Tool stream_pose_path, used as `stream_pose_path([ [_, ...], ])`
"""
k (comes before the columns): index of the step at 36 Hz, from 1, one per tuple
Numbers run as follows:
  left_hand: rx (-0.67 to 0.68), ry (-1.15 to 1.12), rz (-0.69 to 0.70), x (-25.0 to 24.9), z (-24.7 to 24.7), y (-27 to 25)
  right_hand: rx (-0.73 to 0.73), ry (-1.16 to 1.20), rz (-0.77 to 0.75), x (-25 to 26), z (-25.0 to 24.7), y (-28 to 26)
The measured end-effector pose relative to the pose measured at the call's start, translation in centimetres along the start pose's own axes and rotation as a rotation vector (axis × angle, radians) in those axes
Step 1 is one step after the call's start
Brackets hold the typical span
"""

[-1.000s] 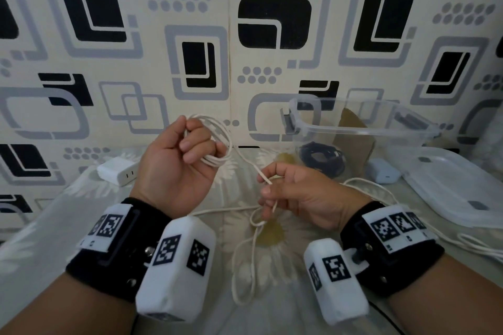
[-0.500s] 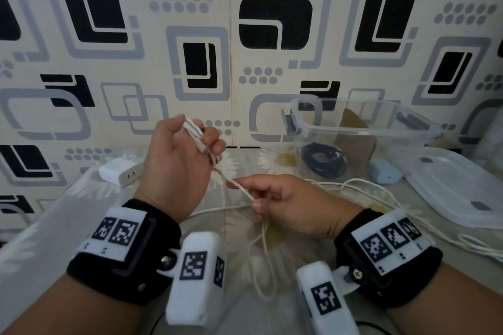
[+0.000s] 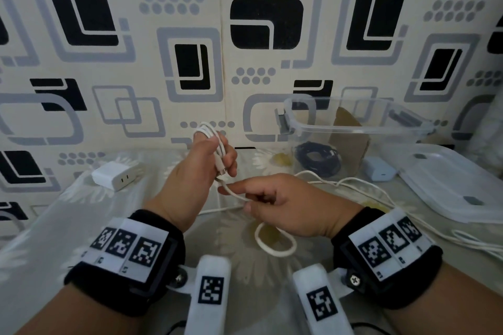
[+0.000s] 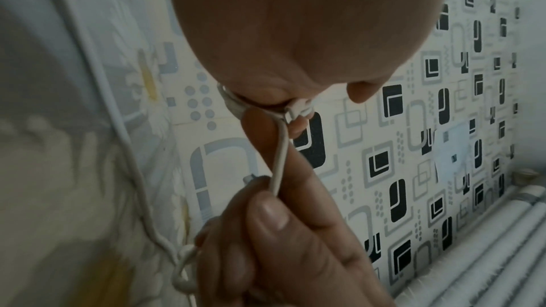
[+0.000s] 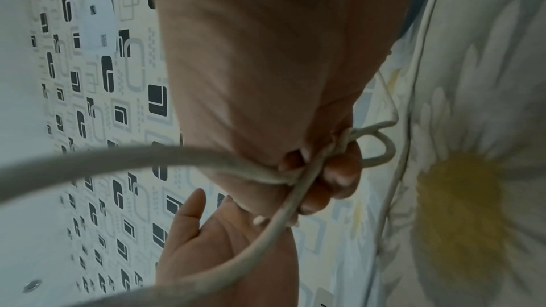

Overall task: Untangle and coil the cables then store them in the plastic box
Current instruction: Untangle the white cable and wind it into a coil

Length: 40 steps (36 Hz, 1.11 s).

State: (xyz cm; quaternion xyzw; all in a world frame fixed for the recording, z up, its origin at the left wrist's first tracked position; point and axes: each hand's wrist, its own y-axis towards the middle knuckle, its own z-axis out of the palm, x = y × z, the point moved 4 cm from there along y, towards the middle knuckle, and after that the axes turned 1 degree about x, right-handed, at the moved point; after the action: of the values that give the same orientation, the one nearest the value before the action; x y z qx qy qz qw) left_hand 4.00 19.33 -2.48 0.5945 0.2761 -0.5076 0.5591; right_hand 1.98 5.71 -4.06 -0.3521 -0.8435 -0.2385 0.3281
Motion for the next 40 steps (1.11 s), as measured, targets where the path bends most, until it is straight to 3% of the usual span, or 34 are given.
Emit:
stream_pose_path([
  [6,-0.008,0.314,0.068,0.2,-0.6,-0.4,-0.159,0.004,-0.076,0.1,-0.8,0.0],
  [11,-0.009,0.339,0.010,0.6,-0.6,-0.4,-0.239,0.009,-0.138,0.3,-1.1,-0.1],
  [21,-0.049,0.361,0.014,0.3,-0.2,-0.6,-0.191,-0.082,-0.270,1.0,-1.0,-0.1],
  [24,-0.009,0.388,-0.014,0.7,-0.1,-0.6,-0.275,-0.054,-0.293,0.7,-1.4,0.0],
  [30,0.009,0.525,-0.003,0.5,0.1,-0.7,-0.505,-0.049,-0.272,0.3,-2.3,-0.2],
  [35,0.035,0.680,-0.042,0.6,0.2,-1.0,-0.573,0.035,-0.216,0.0,-2.8,-0.3],
  [40,0.097,0.652,-0.097,0.7,0.4,-1.0,-0.584,0.125,-0.141,-0.6,-2.8,-0.1],
])
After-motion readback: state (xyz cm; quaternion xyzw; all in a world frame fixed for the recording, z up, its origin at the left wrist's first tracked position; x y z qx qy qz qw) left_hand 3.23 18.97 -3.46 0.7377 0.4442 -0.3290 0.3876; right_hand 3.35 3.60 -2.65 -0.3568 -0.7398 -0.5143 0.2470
